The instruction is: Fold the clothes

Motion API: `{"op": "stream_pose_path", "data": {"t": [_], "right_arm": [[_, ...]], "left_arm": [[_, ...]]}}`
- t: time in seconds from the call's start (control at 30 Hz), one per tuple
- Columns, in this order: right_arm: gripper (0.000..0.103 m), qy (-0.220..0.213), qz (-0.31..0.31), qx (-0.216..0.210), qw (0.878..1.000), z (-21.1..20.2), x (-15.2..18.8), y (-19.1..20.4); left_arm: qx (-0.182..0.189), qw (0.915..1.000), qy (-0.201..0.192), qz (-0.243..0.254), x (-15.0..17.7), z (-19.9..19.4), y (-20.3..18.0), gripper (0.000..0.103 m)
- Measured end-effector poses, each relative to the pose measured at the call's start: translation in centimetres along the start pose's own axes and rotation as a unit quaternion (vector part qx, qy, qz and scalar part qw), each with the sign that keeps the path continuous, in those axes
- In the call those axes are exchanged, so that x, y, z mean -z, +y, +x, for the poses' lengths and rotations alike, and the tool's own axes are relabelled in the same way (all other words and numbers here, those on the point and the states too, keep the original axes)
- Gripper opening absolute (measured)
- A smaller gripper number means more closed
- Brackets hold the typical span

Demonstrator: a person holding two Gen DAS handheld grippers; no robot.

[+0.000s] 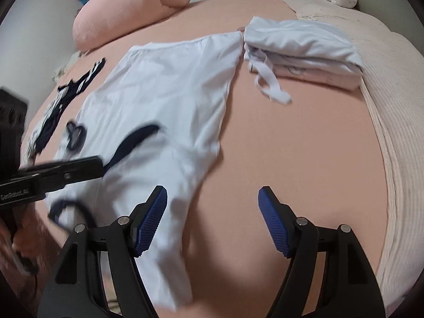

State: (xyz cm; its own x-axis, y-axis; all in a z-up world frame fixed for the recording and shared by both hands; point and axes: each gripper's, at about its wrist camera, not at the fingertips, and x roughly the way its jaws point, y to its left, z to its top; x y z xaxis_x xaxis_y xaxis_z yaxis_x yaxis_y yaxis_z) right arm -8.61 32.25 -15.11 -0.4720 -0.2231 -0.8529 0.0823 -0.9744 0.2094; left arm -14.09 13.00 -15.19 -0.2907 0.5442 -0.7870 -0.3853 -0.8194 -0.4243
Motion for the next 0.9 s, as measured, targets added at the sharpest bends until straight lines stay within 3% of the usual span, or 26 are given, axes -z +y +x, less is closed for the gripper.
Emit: {"op": "stream_pose_path", "data": {"t": [0.07,0.13,0.17,0.27,0.37,0.47,0.5,0.67,0.73,0.77,0.9], "right_arm": [[0.073,0.024,0.009,-0.011,1.000,0.6,1.5,0.2],[0.072,0.037,-0.009,0.024,0.999,1.2,2.8,0.9],[0.072,0.035,-0.026,0.055,0.997,1.2,3.3,1.4],[0.074,0.030,-0.016,0.100,0.994,0.1,4.3,1.9],[0.074,-0.005,0.011,0.081,0.997,-1.2,5.1,2.5],[0.074,-0.023,-0.008,0.063,0.998,-1.3,4.9,4.5],[0.074,-0.019,-0.017,0.064,0.998,-0.9,5.1,5.2],[0.074,0.002,-0.064,0.071,0.995,0.7,5.7,8.8],[0.074,0.011,-0.083,0.073,0.994,1.4,6.0,10.2],[0.074,0.015,-0.092,0.074,0.993,1.8,6.2,11.0],[0.074,0.026,-0.105,0.080,0.991,1.9,7.1,12.1]], "left_arm": [[-0.047,0.9987,0.011,0.016,0.2,1.2,-0.3,0.021],[-0.100,0.9949,0.009,0.007,-0.1,1.5,0.5,0.027],[-0.104,0.9944,0.013,-0.010,-0.4,1.4,0.9,0.039],[-0.087,0.9959,0.005,-0.023,-0.3,-0.3,0.9,0.040],[-0.105,0.9943,0.017,0.003,1.3,-0.8,0.5,0.039],[-0.126,0.9913,0.034,0.018,3.1,-1.3,0.6,0.039],[-0.128,0.9910,0.040,0.005,3.9,-1.7,1.3,0.039],[-0.140,0.9880,-0.007,-0.065,7.2,-6.6,5.6,0.039],[-0.140,0.9849,0.014,-0.101,8.7,-6.8,7.8,0.038],[-0.138,0.9847,0.016,-0.105,9.5,-7.1,8.3,0.031],[-0.137,0.9869,0.018,-0.083,12.1,-8.0,8.2,0.030]]}}
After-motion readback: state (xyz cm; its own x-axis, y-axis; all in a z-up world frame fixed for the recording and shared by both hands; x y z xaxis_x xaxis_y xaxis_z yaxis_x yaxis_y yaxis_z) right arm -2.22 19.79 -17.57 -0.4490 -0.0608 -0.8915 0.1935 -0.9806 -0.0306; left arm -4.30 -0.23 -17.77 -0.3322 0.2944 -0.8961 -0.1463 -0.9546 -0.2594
